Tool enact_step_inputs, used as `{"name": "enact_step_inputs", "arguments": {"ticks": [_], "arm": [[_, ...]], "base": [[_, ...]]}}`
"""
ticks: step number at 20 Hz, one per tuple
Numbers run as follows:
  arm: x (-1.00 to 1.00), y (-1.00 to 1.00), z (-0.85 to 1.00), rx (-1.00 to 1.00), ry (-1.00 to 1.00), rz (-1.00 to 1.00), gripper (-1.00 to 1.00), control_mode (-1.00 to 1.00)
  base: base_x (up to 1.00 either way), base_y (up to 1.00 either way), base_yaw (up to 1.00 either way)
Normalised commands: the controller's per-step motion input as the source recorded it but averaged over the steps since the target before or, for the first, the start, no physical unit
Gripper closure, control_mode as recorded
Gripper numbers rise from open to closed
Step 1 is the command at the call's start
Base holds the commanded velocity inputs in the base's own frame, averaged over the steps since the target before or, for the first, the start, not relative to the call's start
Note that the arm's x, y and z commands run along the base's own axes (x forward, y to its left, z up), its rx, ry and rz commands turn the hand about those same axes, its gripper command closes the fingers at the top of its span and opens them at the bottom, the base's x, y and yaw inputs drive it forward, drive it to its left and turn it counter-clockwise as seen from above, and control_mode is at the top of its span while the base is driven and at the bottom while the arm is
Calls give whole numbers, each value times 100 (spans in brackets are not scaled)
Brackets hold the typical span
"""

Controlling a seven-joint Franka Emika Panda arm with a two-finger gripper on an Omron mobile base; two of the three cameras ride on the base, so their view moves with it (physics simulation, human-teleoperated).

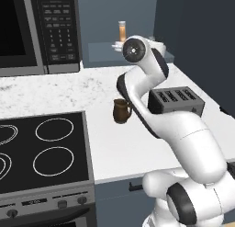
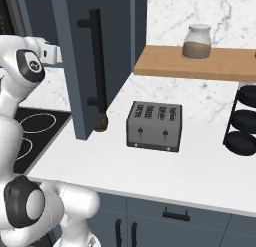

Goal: Put the shaker and condiment bottle from the counter next to their counterparts in the cabinet.

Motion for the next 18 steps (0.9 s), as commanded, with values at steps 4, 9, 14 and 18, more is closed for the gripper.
{"name": "enact_step_inputs", "arguments": {"ticks": [4,9,14,18], "arm": [[-98,20,16,0,-1,0,-100,-100],[-98,29,0,0,-3,3,-100,-100],[-95,37,-2,0,-1,4,-100,-100],[-100,42,-15,-1,-2,6,-100,-100]], "base": [[0,0,0],[0,0,0],[0,0,0],[0,0,0]]}}
